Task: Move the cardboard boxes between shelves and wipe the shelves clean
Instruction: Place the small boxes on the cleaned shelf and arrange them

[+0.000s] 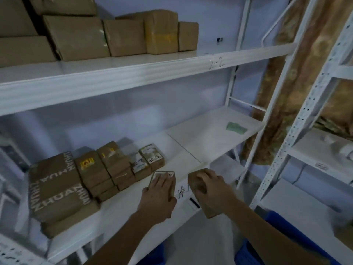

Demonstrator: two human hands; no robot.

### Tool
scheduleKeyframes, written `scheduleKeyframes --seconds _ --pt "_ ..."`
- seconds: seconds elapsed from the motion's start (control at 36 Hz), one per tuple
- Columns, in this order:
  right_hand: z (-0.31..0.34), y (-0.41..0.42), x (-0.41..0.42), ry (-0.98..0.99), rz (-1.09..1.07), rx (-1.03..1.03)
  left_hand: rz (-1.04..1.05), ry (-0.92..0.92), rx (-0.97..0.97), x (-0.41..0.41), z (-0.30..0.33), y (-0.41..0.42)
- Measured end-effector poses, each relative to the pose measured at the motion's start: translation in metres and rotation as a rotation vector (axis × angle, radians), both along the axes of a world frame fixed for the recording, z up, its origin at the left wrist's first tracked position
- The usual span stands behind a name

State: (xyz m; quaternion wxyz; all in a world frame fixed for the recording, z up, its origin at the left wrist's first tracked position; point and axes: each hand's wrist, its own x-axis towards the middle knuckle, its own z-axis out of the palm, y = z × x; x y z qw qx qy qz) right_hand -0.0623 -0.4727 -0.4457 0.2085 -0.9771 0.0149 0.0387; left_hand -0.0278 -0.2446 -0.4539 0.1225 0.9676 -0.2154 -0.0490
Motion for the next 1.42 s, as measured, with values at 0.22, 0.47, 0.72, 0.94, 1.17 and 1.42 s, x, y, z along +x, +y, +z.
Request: scheduleKeyframes --seconds 0.22,0.47,0.72,0.94,1.17,1.42 --pt "-0.008 -0.016 0.067 -0.016 0.161 -0.013 0.178 0.012 -0.02 0.025 -0.002 -0.008" --pt "-0.019 0.005 0.148 -0.064 0.311 -0.019 0.3 -0.001 -0.067 0.083 -0.007 -0.001" --pt "-0.013 0.023 0.229 -0.044 0.369 -0.059 0.39 0.023 -0.12 0.165 -0.003 0.002" --pt "-0.016 0.035 0.279 -0.031 0.421 -0.06 0.518 0.028 -0.068 0.21 -0.013 0.001" --pt "-0.024 0.033 0.314 -0.005 0.511 -0.055 0.652 0.104 -0.015 0.241 -0.032 -0.003" --pt "-0.033 0.037 0.347 -0.03 0.601 0.02 0.766 0.108 0.036 0.254 -0.046 -0.007"
